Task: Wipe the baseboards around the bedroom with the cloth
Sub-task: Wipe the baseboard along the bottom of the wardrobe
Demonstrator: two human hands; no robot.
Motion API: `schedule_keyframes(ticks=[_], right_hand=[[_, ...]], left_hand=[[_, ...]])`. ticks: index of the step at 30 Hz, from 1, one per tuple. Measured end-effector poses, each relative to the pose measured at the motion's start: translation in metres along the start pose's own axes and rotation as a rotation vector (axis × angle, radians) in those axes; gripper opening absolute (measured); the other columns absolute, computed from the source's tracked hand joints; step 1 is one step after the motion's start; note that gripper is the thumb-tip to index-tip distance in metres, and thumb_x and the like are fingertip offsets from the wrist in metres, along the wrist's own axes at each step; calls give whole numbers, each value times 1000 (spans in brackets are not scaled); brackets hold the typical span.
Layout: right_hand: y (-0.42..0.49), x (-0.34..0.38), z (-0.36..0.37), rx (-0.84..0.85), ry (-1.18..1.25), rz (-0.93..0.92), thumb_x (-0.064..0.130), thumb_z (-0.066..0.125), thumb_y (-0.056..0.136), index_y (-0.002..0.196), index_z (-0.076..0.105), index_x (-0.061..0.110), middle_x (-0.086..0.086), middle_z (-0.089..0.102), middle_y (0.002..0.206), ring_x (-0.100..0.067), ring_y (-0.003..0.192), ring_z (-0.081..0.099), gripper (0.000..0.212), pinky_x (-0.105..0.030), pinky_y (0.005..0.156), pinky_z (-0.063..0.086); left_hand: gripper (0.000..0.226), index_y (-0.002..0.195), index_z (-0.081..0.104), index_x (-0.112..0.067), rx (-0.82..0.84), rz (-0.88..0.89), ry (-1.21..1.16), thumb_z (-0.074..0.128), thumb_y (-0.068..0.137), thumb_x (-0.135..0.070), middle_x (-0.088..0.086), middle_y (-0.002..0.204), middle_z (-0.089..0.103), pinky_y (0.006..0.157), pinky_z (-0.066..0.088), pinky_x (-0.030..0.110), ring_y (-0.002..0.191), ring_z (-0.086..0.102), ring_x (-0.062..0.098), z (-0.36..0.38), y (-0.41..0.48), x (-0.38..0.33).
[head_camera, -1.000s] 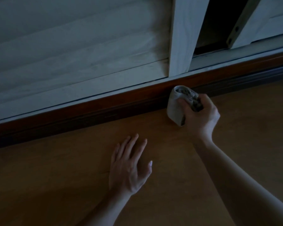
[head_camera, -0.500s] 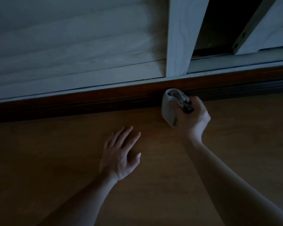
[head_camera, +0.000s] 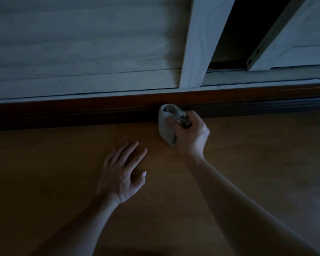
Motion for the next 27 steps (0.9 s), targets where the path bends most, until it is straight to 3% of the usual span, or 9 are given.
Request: schedule_keyframes(ticks=[3,9,15,27], right_hand=[[4,-2,1,24,23,0,34,79,84,88,66,18,9,66,84,0,75,60,21,-6,59,40],[3,-17,-25,-104,14,44,37,79,84,82,60,21,6,65,81,0,72,58,24,-6,58,40],[3,-5,-7,31,49,24,37,79,85,87,64,21,14,64,80,3,73,60,22,-5,57,41],[32,-46,-103,-190,-10,119,37,78,86,83,59,18,14,58,77,2,69,55,27,-4,53,40]], left_hand=[[65,150,48,-33,-12,15,0,45,91,-58,-3,162,35,121,20,49,150,30,22,1,-1,0],[64,151,46,-32,10,3,25,42,92,-56,-1,162,35,120,22,52,150,29,24,3,-1,-1],[63,150,49,-27,-36,-116,-68,42,93,-55,3,160,37,120,22,50,146,33,23,4,5,-34],[61,153,42,-35,17,-127,41,35,97,-59,-2,165,28,123,9,48,152,21,22,20,5,-51]])
Point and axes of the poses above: each hand's wrist, its own y-axis towards the middle knuckle, its own z-axis out of the palm, x = y × z, the point moved 8 cm from there along y, towards the middle knuckle
